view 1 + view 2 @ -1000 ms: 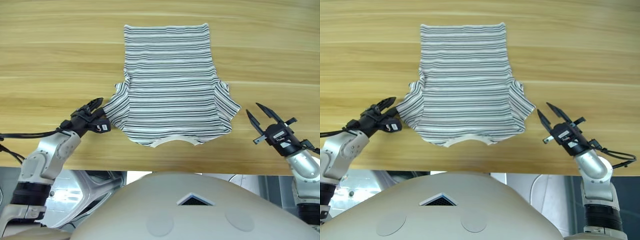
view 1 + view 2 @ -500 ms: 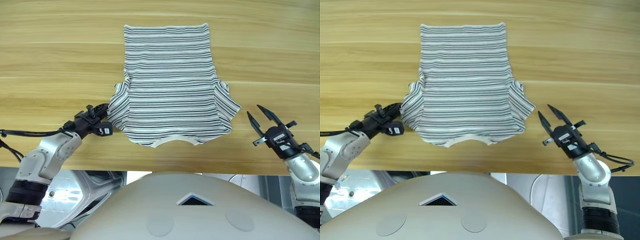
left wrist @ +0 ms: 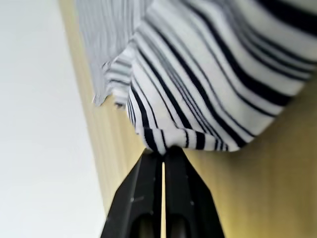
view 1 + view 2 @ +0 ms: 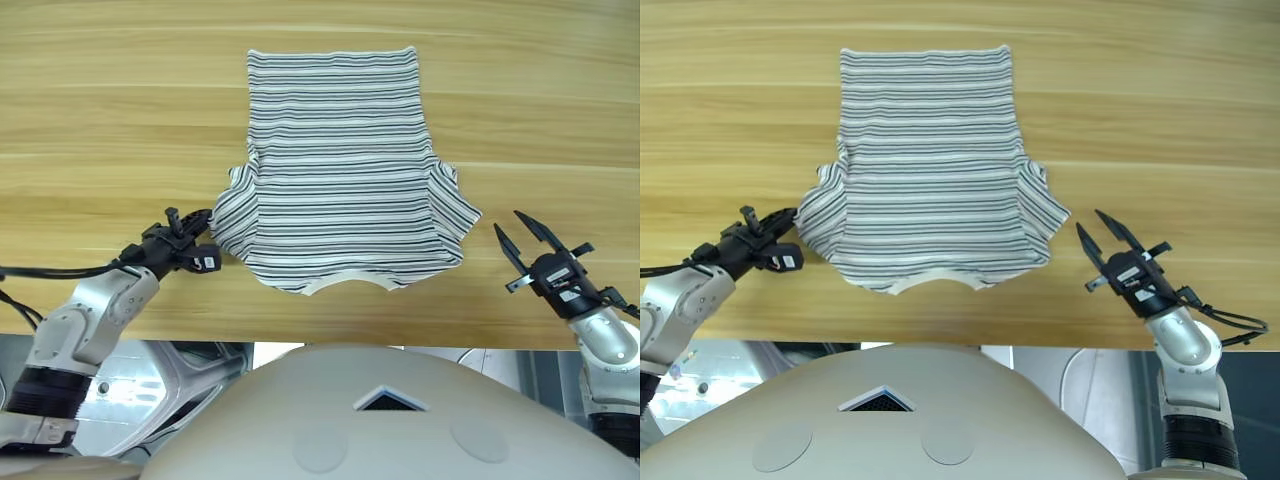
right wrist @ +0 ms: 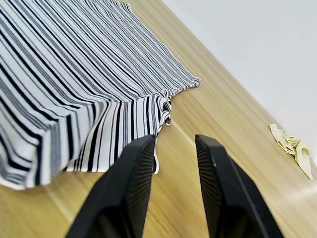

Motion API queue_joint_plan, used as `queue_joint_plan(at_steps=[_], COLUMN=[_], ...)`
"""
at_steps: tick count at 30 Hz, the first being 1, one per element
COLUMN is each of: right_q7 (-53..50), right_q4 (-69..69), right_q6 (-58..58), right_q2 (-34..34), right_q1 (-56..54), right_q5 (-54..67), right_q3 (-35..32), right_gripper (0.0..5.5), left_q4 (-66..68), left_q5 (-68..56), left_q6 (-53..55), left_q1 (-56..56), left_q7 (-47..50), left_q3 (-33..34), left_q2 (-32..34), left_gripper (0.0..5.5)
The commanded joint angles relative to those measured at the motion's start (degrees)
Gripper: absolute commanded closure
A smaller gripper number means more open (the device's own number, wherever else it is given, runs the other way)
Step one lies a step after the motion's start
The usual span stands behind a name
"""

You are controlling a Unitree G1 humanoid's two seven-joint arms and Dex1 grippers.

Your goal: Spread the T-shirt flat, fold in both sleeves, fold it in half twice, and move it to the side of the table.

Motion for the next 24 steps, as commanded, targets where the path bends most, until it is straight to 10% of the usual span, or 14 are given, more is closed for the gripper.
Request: queue_joint_plan(at_steps=[1, 24], right_q7=[0.2, 0.0], right_q4=[0.2, 0.6], right_q6=[0.2, 0.6], right_q2=[-0.2, 0.4], right_q1=[-0.2, -1.3], right_q5=[-0.5, -2.4], right_q3=[-0.3, 0.9], right_gripper=[3.98, 3.98], left_q4=[0.7, 1.9], left_q5=[-3.0, -9.3], left_q6=[1.1, -9.4], left_q1=[0.5, -2.9], left_q7=[2.1, -3.7], left_q3=[-1.0, -10.6], left_q2=[-5.4, -8.0], left_gripper=[5.49, 5.49])
